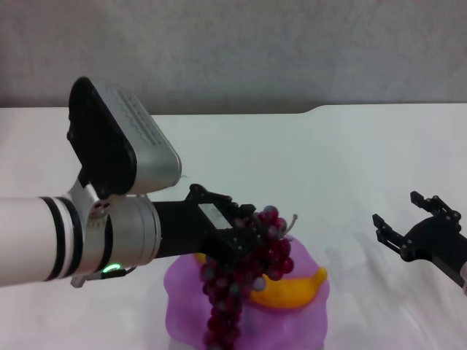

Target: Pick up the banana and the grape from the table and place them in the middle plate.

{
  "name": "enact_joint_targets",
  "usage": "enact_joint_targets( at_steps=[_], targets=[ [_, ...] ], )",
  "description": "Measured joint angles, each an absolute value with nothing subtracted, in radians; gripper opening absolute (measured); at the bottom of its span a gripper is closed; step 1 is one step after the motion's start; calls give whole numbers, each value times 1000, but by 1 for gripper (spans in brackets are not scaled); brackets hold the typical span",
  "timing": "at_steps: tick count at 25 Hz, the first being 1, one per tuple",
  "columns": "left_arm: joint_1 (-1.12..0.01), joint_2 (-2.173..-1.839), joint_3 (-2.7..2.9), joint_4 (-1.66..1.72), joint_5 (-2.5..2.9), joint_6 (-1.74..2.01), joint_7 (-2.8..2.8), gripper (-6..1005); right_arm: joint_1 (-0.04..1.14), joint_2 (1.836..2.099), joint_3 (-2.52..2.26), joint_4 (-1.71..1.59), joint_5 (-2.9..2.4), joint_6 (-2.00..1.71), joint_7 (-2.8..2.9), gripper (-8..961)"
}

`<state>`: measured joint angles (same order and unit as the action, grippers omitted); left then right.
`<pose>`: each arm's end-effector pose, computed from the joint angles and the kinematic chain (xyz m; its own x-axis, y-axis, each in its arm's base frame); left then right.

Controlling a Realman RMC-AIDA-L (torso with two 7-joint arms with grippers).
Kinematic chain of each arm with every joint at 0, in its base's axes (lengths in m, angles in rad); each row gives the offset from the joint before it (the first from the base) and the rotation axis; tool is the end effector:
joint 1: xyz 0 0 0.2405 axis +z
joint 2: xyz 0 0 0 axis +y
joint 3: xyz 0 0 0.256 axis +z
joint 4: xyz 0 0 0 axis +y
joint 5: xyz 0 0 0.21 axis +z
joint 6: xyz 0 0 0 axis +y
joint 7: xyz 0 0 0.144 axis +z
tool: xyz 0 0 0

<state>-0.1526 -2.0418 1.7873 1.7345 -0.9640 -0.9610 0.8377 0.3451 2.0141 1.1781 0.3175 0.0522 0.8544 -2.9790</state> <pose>-0.1294 0.2948 -0.0259 0.9427 0.2327 0.2392 0.3164 -0.8509 -0.4193 0.3437 0.3203 -0.0426 0.8978 -0.1243 -0.4225 -0.4311 -0.4439 -0.7856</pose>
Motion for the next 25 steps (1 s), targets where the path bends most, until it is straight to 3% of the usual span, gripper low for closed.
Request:
enact_joint_targets(
  at_steps=[14,25],
  targets=[
    [-161,-2041,1803,1581,-925,-866,845,309,345,2014,1178,316,52,854,-2979,818],
    [-5,-2040,1794,1686,-940,-673,902,762,345,2016,1178,315,52,855,-2979,818]
  ],
)
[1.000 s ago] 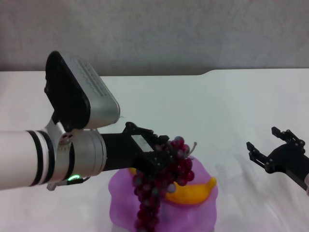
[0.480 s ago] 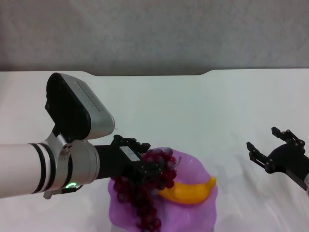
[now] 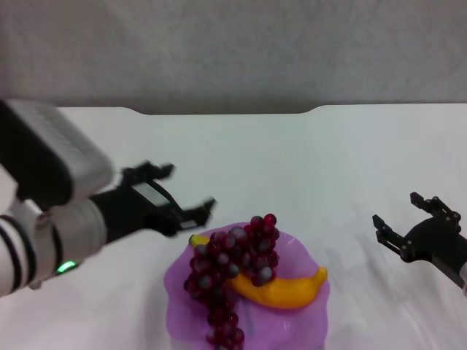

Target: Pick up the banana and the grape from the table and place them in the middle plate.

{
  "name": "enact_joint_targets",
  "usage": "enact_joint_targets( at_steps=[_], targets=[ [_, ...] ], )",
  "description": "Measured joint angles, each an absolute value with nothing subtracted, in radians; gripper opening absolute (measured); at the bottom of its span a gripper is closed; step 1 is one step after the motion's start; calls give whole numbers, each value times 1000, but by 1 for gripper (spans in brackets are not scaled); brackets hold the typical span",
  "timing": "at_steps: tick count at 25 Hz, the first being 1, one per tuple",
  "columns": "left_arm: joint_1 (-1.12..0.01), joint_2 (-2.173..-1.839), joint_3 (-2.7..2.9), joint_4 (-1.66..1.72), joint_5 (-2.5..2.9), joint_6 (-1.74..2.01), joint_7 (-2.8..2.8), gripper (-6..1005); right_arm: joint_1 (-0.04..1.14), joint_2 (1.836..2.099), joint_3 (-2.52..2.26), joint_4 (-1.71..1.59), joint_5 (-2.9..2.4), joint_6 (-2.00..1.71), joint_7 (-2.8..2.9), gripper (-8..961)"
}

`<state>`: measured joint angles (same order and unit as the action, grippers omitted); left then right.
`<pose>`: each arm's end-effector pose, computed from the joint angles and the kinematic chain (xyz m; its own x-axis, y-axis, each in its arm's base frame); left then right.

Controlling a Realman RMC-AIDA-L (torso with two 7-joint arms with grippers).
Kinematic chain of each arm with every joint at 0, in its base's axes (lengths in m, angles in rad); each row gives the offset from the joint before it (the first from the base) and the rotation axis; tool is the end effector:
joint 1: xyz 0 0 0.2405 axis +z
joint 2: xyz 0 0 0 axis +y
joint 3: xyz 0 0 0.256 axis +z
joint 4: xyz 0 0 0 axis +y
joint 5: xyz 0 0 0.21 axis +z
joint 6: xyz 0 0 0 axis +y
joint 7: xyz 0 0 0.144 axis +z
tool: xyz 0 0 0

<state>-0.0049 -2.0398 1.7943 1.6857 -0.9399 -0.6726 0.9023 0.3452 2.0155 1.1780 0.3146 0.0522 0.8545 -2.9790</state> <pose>-0.1761 0.3033 -0.0098 0.9150 0.2509 0.3158 0.3987 -0.6820 -0.6132 0.3441 0.3198 -0.0433 0.8976 -0.1268 -0.4222 -0.4320 -0.4439 -0.7851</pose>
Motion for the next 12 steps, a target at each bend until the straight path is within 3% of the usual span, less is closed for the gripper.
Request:
enact_joint_targets(
  at_steps=[2,6,12],
  targets=[
    [35,-2040,1798,1674,-978,-563,931,887,344,2016,1178,316,52,855,-2979,818],
    [70,-2039,1797,1566,-1194,-319,1059,888,342,2016,1178,318,52,854,-2979,818],
    [21,-2040,1766,1356,-1598,-179,1360,890,345,2016,1178,317,52,854,-2979,819]
  ],
)
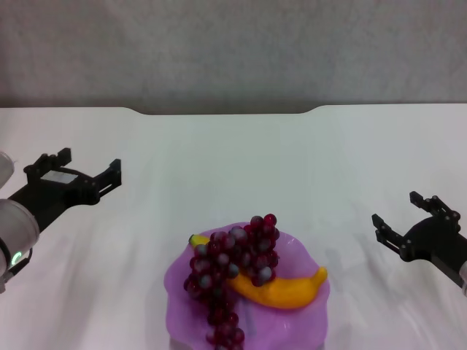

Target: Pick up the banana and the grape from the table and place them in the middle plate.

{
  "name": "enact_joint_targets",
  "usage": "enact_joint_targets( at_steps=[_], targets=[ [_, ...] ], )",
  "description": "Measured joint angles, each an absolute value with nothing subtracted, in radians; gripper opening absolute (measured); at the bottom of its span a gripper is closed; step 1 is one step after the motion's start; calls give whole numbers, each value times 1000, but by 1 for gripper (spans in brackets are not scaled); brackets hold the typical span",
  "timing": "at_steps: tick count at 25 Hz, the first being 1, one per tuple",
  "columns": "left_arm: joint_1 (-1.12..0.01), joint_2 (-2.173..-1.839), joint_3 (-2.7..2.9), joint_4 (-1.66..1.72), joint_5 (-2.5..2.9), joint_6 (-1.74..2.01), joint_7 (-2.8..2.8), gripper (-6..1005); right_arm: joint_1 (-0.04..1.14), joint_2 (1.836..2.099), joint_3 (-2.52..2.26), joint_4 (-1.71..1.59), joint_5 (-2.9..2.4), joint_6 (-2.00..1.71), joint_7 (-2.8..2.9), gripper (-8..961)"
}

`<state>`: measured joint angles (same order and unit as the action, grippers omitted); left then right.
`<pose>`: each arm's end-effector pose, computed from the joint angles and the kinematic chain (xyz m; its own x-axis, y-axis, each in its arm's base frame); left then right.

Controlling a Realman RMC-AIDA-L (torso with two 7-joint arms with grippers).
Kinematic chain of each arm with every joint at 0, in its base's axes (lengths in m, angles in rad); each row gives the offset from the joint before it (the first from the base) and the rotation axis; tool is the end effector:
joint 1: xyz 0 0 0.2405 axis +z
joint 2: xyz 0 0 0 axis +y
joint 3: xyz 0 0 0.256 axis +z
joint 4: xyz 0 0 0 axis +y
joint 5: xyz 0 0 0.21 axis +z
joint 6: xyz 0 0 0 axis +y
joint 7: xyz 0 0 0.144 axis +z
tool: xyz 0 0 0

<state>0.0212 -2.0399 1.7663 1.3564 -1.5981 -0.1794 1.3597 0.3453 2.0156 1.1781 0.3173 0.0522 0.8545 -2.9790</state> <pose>-0.2599 0.3268 0.0092 0.7518 0.2999 0.5872 0.6583 -0.2899 -0.6948 0.3432 0.3202 -0.0433 0.8972 -0.1244 -0.4236 -0.4322 -0.4443 -0.7847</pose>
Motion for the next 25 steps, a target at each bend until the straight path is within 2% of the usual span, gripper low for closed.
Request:
enact_joint_targets(
  at_steps=[6,12,16,25],
  targets=[
    [-39,-2044,1677,1154,-2021,-265,1739,890,347,2016,1177,316,52,854,-2979,819],
    [-59,-2046,1566,814,-2727,-733,2396,890,347,2016,1176,316,52,855,-2979,819],
    [-84,-2052,1568,672,-2866,-895,2564,890,347,2016,1176,317,52,855,-2979,818],
    [-306,-2053,1419,202,-2896,-1130,2585,890,354,2019,1177,331,52,876,-2961,819]
  ],
)
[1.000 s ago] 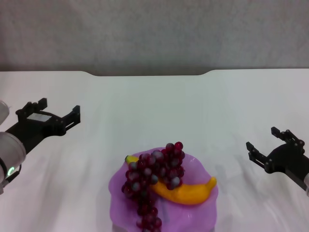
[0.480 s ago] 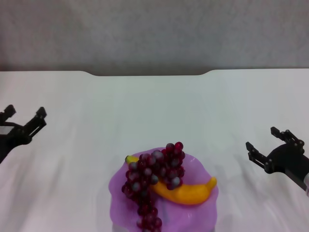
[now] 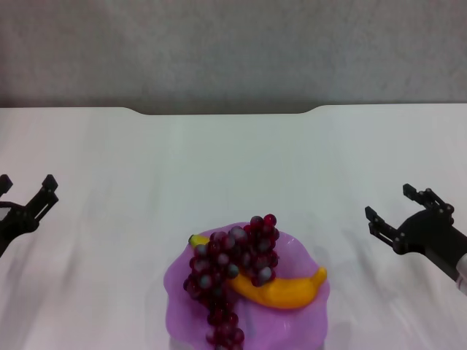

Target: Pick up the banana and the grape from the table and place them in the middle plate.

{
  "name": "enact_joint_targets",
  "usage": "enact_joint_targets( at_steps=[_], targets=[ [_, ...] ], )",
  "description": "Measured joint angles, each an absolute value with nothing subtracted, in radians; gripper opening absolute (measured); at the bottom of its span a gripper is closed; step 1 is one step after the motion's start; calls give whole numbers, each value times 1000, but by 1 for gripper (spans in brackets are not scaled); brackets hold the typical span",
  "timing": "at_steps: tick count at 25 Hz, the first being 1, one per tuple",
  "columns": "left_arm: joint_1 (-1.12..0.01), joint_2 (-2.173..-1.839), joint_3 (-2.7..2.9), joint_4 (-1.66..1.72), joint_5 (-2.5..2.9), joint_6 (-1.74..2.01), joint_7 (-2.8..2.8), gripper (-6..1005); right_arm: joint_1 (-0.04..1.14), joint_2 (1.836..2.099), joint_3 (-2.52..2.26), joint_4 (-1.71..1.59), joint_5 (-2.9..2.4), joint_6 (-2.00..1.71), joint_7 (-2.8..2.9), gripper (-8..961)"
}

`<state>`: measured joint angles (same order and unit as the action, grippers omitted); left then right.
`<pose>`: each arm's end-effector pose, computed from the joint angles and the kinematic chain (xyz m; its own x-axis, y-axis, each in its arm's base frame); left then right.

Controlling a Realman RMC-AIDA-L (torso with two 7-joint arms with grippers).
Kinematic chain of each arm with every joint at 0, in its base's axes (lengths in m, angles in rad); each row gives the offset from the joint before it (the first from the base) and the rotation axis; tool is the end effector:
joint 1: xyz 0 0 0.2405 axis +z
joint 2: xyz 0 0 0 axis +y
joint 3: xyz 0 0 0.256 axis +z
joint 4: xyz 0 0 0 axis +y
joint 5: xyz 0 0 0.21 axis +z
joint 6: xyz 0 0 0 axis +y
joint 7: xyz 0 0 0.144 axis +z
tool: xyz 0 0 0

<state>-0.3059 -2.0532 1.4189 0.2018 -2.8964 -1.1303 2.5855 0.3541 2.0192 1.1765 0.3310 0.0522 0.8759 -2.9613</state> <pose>-0.3631 0.3044 0.0063 0.5850 0.0752 0.8075 0.8021 -0.2007 -0.5624 0.3325 0.3248 -0.0442 0.8851 -0.0947 -0.4556 -0.4457 -0.4542 -0.7714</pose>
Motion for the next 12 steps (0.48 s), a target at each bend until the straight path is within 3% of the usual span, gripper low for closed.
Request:
enact_joint_targets(
  at_steps=[12],
  targets=[
    [-316,-2053,1377,174,-2899,-1134,2565,890,346,2014,1182,351,54,901,-2902,819]
  ],
)
